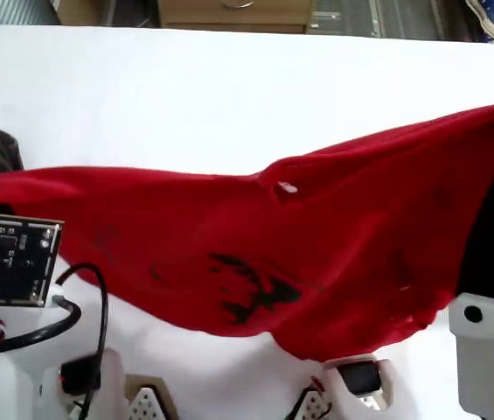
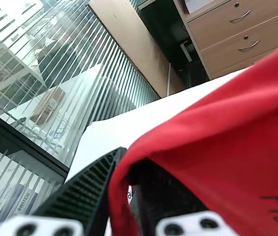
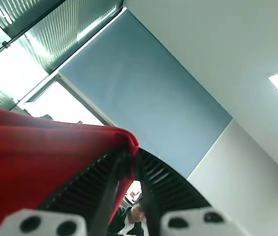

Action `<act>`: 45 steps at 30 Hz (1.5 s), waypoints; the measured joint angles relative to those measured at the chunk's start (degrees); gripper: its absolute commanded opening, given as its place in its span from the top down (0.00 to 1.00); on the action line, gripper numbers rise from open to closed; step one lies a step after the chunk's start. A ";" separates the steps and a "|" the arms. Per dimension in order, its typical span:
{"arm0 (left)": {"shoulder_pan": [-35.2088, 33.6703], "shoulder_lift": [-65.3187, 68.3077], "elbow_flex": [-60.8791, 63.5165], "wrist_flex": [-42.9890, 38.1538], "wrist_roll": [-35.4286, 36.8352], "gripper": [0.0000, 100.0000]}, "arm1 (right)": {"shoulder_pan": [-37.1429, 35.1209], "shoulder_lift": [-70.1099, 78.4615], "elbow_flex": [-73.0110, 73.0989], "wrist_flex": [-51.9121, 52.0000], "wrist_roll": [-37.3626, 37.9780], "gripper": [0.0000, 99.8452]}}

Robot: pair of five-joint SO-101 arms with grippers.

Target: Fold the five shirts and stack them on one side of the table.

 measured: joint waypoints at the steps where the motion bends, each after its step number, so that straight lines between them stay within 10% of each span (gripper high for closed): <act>1: 0.00 0.00 0.00 0.00 0.00 0.98 | 0.00 -0.09 0.44 0.00 0.00 0.98; 29: 9.58 0.88 35.87 -30.07 0.00 0.98 | 0.00 4.40 28.13 -3.60 -0.09 0.98; 45: 11.08 26.46 29.63 -40.26 -0.97 0.98 | 0.09 5.27 51.87 -19.52 -0.09 0.98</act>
